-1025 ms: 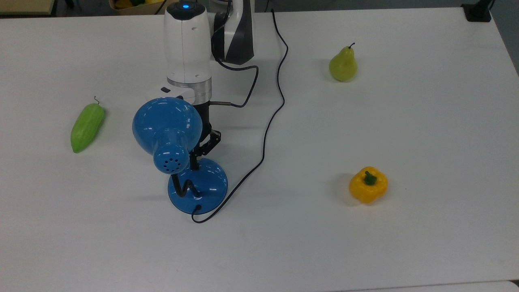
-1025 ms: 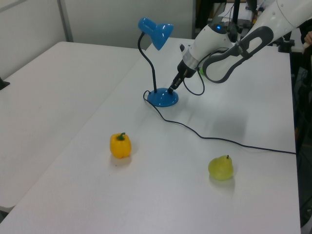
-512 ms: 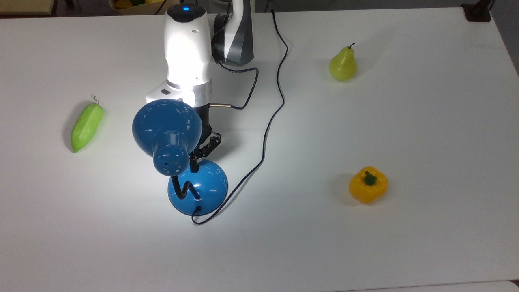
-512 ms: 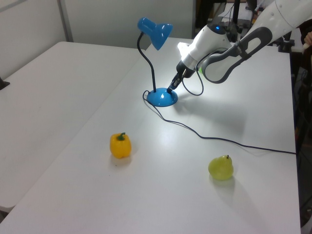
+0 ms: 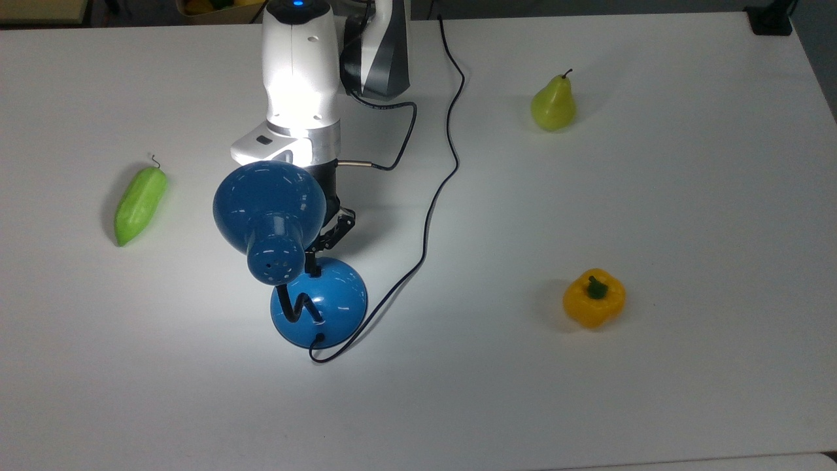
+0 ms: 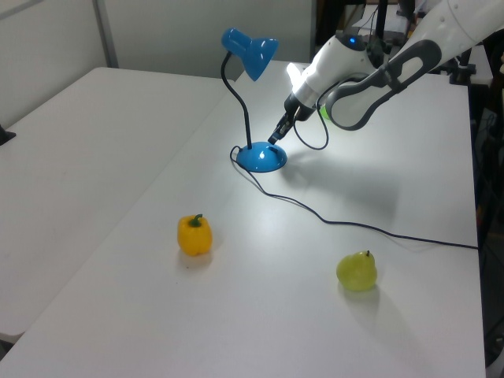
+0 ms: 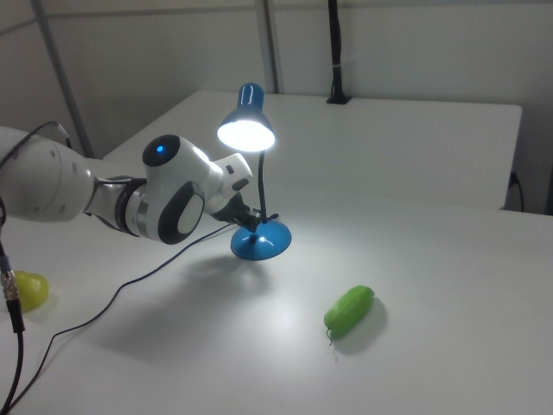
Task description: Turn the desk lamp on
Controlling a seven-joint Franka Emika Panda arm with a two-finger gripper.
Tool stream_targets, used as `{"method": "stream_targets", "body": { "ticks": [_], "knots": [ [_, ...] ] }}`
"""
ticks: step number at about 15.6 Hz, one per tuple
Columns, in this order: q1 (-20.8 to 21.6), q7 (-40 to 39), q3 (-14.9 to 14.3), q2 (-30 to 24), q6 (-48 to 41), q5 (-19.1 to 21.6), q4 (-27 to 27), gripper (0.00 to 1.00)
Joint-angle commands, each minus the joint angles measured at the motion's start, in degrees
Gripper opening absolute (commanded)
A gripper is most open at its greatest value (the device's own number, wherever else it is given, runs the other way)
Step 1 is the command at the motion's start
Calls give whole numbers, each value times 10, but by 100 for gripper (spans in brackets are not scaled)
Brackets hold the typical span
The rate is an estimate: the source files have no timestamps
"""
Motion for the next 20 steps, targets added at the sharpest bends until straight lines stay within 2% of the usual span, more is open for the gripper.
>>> {"method": "stream_targets", "body": {
  "ticks": [1, 4, 6, 9, 10, 11, 12, 15, 20],
  "knots": [
    [1, -6, -1, -101, -133, -9, -49, 0],
    [5, -6, -1, -131, -253, -10, -45, 0],
    [9, -3, -1, -151, -323, -10, -45, 13],
    [19, 2, -1, -191, -441, -9, -42, 53],
    [20, 4, -1, -210, -479, -9, -42, 80],
    [23, 10, -2, -228, -513, -9, -39, 92],
    [24, 17, -2, -245, -543, -9, -34, 100],
    [26, 24, 1, -278, -631, -4, 2, 100],
    [30, 27, 3, -283, -785, 12, 119, 100]
  ]
}}
